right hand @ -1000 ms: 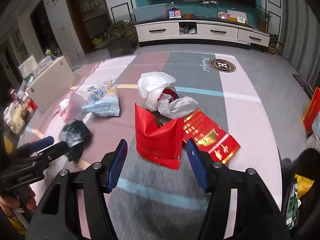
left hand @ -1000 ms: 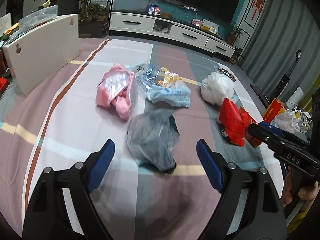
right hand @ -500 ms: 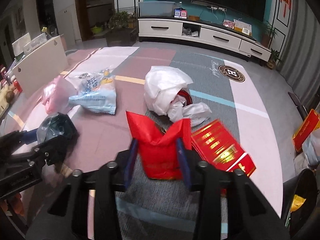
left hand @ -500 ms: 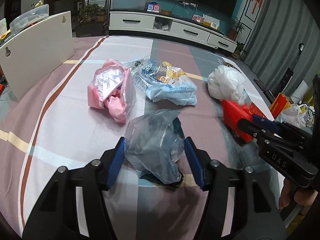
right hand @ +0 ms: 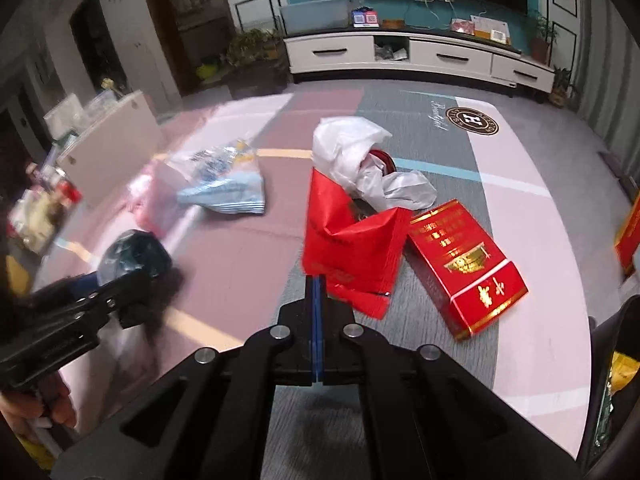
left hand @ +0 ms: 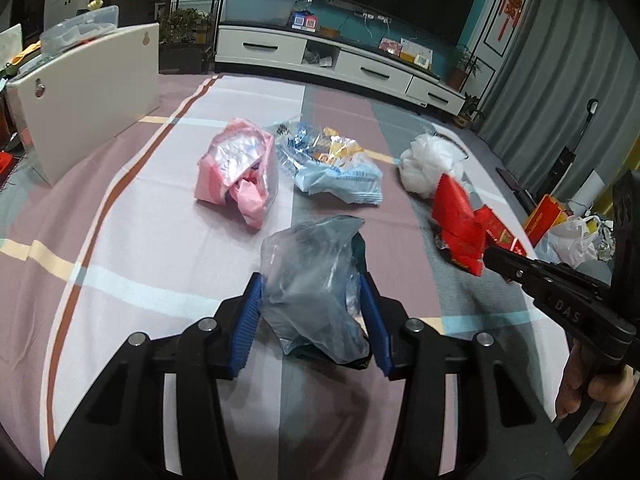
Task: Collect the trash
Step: 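Carry the grey bag and red paper bag over the black bin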
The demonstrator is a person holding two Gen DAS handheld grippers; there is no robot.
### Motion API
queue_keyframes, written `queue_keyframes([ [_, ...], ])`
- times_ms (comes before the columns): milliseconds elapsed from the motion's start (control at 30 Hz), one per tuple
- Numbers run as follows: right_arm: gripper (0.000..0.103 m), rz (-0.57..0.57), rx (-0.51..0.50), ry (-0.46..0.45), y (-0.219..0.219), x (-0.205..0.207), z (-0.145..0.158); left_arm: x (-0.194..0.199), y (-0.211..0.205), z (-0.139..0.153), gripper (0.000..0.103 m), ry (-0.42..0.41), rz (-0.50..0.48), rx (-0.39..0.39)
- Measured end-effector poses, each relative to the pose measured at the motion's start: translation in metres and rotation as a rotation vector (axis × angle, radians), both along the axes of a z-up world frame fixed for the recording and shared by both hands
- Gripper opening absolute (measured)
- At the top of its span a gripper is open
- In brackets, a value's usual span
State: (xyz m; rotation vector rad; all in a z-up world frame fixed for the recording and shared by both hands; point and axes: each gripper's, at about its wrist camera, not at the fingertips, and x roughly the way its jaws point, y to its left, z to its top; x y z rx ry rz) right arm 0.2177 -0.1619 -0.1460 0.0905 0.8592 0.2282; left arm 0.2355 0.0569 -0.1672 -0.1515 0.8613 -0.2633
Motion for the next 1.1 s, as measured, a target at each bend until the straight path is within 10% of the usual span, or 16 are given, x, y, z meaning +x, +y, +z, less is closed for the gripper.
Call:
queue_keyframes([
  [233,0.054,0.023,-0.116,-0.067,0.007,0.019,0.014,-0.007,0.007,0.006,0.049,-0.007,0.006,-0.035],
  [500,0.053,0.097,-0.251,0.001,0.025,0.058,-0.012,-0.004,0.008,0.001,0.049,0.011,0.006,-0.051],
  [667,0.030,0.131,-0.306,0.027,0.032,0.052,-0.024,-0.004,0.008,0.001,0.049,0.013,-0.002,-0.059],
  [1100,0.020,0.104,0.027,-0.039,0.012,-0.022,0.017,-0.029,-0.002,0.021,0.048,-0.021,-0.031,-0.067],
])
